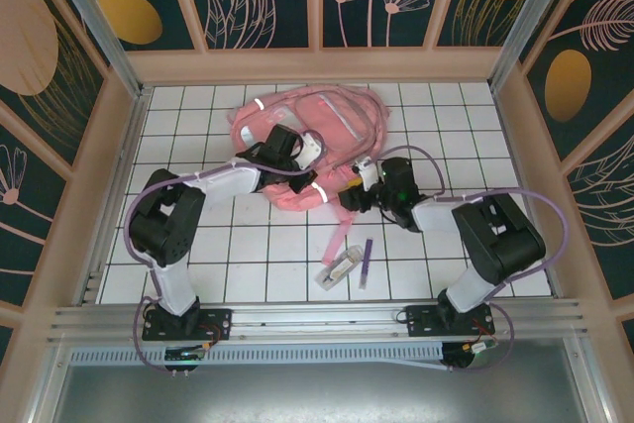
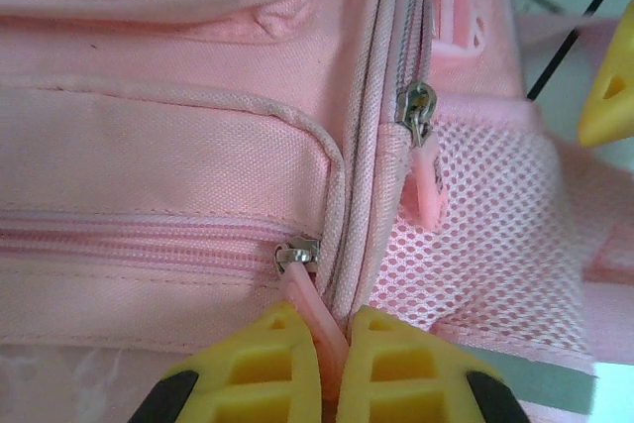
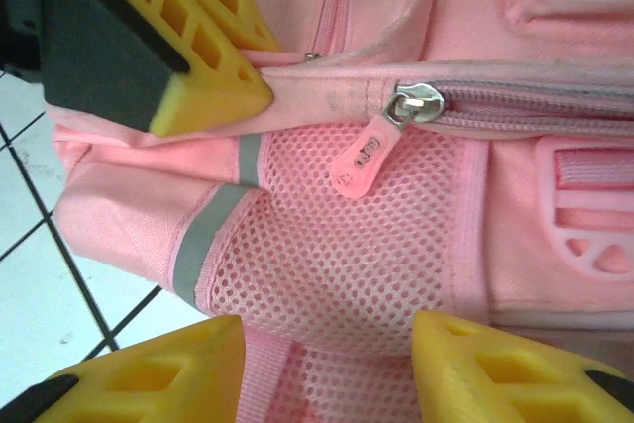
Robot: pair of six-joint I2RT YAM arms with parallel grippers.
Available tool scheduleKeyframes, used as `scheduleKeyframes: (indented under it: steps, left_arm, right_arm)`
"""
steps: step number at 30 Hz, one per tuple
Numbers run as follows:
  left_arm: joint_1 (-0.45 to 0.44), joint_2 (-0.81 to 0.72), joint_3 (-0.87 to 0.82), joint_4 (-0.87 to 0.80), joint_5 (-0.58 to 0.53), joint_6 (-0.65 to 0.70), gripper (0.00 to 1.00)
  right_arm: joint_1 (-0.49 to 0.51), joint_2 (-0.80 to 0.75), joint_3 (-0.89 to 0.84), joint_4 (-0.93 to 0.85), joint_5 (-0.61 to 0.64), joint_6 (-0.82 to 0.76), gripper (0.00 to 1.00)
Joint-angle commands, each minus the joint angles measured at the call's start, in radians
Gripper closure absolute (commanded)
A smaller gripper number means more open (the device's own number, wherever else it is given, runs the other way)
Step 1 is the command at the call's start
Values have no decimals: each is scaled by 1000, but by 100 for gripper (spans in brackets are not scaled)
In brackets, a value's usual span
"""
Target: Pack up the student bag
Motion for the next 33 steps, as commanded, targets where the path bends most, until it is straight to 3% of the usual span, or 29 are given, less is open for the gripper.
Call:
scheduleKeyframes:
  steps: [1, 11, 13, 15, 18, 24, 33]
  left_arm:
    - [1, -78, 2, 23, 176, -74, 100]
    - [4, -88, 4, 50, 281, -117, 100]
    - [4, -97, -12, 74, 300, -126, 100]
    - [4, -105, -27, 87, 292, -111, 100]
    - [4, -106, -29, 55, 231, -75, 100]
    - [9, -146, -71, 48, 33, 53, 100]
    - [56, -174, -135, 68, 43, 310, 100]
  right_arm:
    - [20, -14, 2, 188, 103, -98, 51]
    - [95, 133, 81, 339, 336, -59, 51]
    - [107, 164, 107, 325, 380, -46, 56]
    - [120, 183, 109, 327, 412, -47, 68]
    - [129, 168, 94, 320, 439, -17, 100]
    - [111, 92, 44, 255, 409, 22, 100]
    - [-57, 41, -4, 200, 348, 118, 100]
